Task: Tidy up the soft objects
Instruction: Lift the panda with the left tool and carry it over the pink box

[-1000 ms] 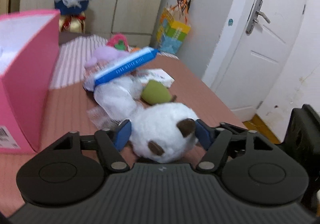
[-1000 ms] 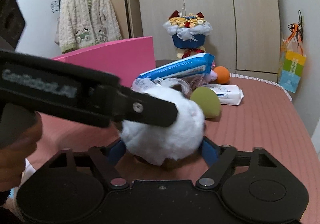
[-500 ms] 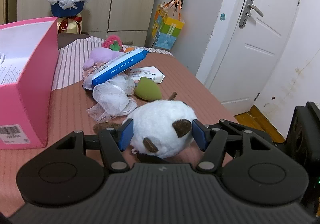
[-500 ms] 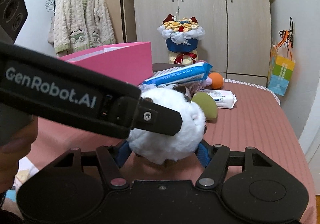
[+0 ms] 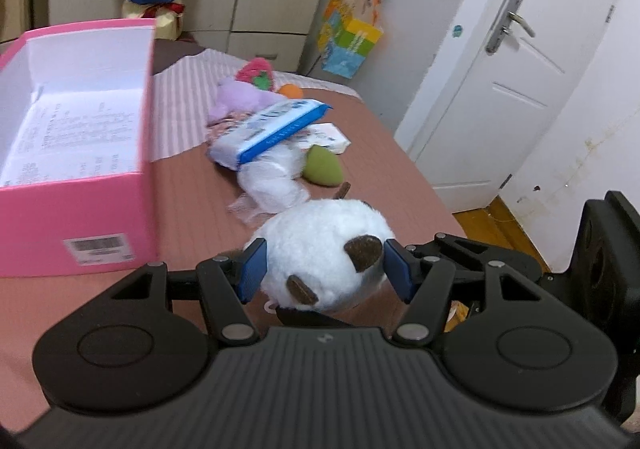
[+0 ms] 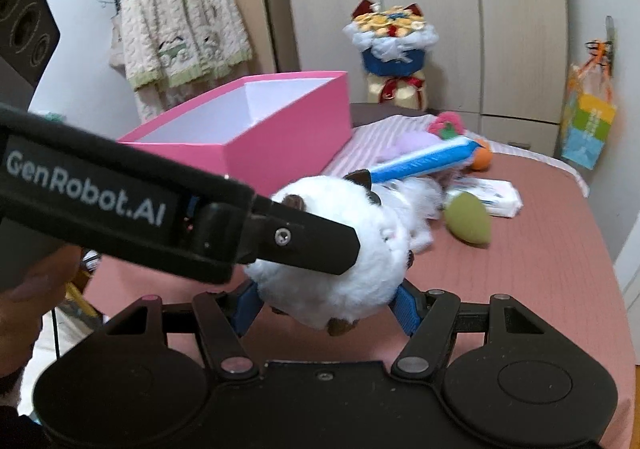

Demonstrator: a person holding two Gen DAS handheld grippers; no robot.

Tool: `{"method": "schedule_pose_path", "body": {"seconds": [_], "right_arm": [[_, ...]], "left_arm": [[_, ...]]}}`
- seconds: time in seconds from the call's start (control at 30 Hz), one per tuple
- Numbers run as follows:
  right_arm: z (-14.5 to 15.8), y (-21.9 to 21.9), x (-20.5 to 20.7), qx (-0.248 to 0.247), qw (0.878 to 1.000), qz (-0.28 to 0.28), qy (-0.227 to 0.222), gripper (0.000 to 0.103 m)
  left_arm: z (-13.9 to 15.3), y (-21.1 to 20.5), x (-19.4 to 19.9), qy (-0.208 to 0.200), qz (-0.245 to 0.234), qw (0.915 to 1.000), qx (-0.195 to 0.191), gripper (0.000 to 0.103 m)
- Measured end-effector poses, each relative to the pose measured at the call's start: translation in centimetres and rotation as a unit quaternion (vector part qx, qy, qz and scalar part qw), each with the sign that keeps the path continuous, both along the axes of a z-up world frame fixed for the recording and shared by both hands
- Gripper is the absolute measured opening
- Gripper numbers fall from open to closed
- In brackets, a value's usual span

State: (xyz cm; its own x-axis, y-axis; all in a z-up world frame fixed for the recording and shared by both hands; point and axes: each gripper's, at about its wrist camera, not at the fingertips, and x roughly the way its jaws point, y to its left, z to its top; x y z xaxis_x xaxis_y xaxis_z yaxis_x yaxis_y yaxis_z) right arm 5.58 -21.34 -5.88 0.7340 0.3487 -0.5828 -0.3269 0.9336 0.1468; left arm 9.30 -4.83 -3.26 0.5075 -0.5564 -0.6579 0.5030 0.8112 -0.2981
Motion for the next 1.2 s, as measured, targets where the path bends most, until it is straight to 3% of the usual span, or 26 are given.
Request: {"method": "schedule_pose_path", "body": {"seconds": [0.23,0.73,0.93,1.2], "right_arm": [[2.4,3.0,0.7,0.005,0.998,0.051,0.019,0.071],[7.3,8.5,0.9,0.003,0.994,0.113,-0.016,0.071],[9.0,9.6,3.5,-0.01,0.991,0.123,-0.045,0.072],[9.5,9.8,9.8,0.005,0.992,0.126,-0.029,0.074]], "left_arm": [[2.5,4.1,-0.1,0.01,0.025,0.9996,0.002,0.062],[7.2,10.4,-0.9,-0.032,0.054,0.9981,-0.001,0.062],[8.4,11.5,1.9,-0.042,0.066,0.9967,-0.019,0.062],[8.2,12.1,8.6,-0.02,0.09,0.9949,-0.04,0.062]]}}
